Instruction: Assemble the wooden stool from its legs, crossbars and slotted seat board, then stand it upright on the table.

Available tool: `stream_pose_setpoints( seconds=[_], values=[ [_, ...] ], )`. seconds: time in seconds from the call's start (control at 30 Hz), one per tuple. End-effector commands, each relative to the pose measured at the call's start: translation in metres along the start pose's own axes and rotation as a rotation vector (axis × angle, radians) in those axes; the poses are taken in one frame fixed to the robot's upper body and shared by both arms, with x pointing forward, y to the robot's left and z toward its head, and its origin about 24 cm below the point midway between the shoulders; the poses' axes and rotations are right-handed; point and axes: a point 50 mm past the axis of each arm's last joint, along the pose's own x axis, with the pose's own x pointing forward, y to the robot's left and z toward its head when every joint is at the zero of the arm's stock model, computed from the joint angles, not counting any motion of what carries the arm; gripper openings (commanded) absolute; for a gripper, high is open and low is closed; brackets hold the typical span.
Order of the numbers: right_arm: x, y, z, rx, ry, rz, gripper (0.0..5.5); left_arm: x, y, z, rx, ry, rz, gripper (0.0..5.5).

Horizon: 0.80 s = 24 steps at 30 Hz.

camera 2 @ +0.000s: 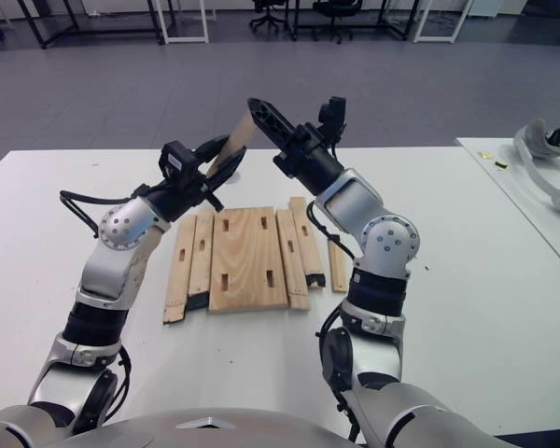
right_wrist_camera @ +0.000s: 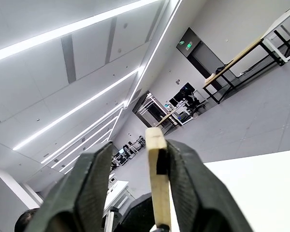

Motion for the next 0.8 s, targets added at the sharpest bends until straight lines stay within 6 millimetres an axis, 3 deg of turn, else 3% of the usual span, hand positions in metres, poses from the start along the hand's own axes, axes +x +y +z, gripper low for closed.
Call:
stream_pose_setpoints(
  seconds=[0.03, 0.17, 0.4, 0.67, 0.8],
  values=[
    [0.002, 0.004, 0.000, 0.003, 0.012, 0.015, 1.23, 0.001, -0.006, 0.001, -0.027, -0.002, -0.041, 1.30],
    [0.001, 0.000, 0.000, 0.004, 0.023, -0.009, 0.67, 0.001, -0.007, 0.003, -0.027, -0.009, -0.047, 1.30],
    [-0.001, -0.010, -0.010, -0.089, 0.100, -0.086, 0.43, 0.004, 0.001, 0.010, -0.012, -0.036, 0.006, 1.30],
    [0.003, -0.008, -0.001, -0.108, 0.033, -0.087, 0.43, -0.006, 0.001, -0.020, -0.059, 0.080, 0.057, 1.30],
    [0.002, -0.010, 0.000, -0.119, 0.031, -0.104, 0.42, -0.014, 0.003, -0.032, -0.109, 0.112, 0.104, 2.20]
  ],
)
